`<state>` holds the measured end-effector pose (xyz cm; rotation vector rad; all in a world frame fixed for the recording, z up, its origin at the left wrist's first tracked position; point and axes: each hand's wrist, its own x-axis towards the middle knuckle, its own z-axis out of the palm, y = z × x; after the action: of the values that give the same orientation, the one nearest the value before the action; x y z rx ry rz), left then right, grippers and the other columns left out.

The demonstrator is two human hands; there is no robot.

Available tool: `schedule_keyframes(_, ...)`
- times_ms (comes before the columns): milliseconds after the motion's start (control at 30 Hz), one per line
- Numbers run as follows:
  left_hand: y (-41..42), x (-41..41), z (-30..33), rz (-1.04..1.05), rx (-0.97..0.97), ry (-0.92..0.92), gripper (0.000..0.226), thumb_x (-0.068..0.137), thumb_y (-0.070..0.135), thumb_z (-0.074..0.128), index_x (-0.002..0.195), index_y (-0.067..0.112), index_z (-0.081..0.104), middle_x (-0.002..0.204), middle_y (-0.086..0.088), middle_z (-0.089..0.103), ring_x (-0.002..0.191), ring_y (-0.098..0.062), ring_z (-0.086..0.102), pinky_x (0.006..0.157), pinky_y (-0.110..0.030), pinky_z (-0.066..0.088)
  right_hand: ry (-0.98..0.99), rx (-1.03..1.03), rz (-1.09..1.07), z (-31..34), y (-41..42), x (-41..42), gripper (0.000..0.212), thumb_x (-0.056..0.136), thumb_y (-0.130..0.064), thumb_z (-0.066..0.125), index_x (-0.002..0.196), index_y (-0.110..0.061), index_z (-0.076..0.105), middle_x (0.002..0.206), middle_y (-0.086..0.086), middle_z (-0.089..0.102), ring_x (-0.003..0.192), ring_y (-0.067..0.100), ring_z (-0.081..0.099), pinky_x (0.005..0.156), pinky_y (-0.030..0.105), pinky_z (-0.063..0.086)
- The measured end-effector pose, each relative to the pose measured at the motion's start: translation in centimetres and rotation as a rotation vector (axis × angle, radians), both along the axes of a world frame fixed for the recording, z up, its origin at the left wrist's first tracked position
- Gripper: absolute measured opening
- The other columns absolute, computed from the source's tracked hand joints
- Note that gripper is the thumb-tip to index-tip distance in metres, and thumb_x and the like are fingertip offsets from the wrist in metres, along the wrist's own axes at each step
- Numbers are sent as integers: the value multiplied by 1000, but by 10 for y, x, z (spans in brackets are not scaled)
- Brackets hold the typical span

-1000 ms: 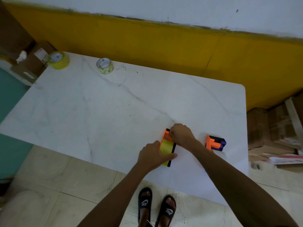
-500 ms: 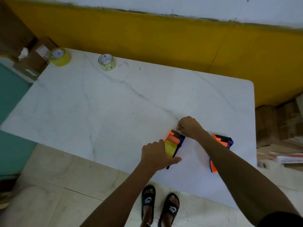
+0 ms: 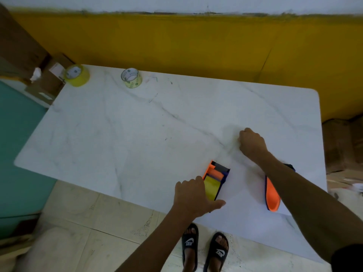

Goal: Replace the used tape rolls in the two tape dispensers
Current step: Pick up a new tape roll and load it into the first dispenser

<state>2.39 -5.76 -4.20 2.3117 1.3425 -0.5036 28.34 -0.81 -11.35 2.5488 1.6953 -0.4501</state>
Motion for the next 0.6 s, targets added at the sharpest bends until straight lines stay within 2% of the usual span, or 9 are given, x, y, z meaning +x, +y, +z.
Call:
schedule_keyframes(100, 1, -1, 1, -25, -9, 22, 87, 64, 85, 52, 108, 9, 51, 101, -8, 67, 95, -27, 64, 98, -48, 41, -15, 46, -9, 3, 7, 6, 13, 86, 1, 47, 95, 3, 57, 102, 19, 54, 83, 39, 60, 64, 36, 43)
schedule_keyframes(200, -3, -4, -1, -23, 5, 17, 80, 67, 79, 54, 109, 11, 50, 94, -4, 67, 91, -26, 65, 102, -46, 37, -4, 77, -27, 1, 15, 10, 13, 86, 1, 48, 95, 4, 57, 101, 19, 52, 84, 40, 59, 65, 36, 43)
schedule_keyframes(367, -13, -8, -3, 197, -102, -164, 45, 72, 41, 65, 103, 14, 46, 91, -1, 63, 78, -22, 58, 69, -31, 43, 89, 57, -77, -10, 14, 12, 18, 92, -9, 45, 94, 4, 58, 101, 21, 54, 90, 40, 58, 73, 38, 45)
schedule_keyframes(467, -13, -12, -2, 274, -153, -306, 35, 70, 33, 65, 91, 18, 41, 79, 4, 58, 71, -21, 62, 65, -33, 52, 155, 66, -149, -9, 7, 16, 24, 94, -15, 44, 92, 3, 60, 97, 16, 50, 89, 37, 57, 77, 39, 49)
schedule_keyframes(533, -9, -10, 5, 293, -133, -385, 34, 70, 33, 68, 91, 17, 46, 76, 3, 61, 69, -21, 64, 61, -32, 52, 214, 24, -168, -6, 3, 15, 25, 94, -21, 45, 87, -2, 61, 96, 10, 48, 91, 33, 57, 77, 37, 47)
schedule_keyframes(600, -2, -4, 16, 283, -73, -450, 36, 72, 36, 69, 95, 18, 48, 77, 3, 63, 69, -20, 65, 61, -33, 52, 268, -47, -133, -1, 3, 12, 21, 90, -19, 49, 73, -10, 58, 97, 13, 60, 93, 31, 59, 72, 31, 43)
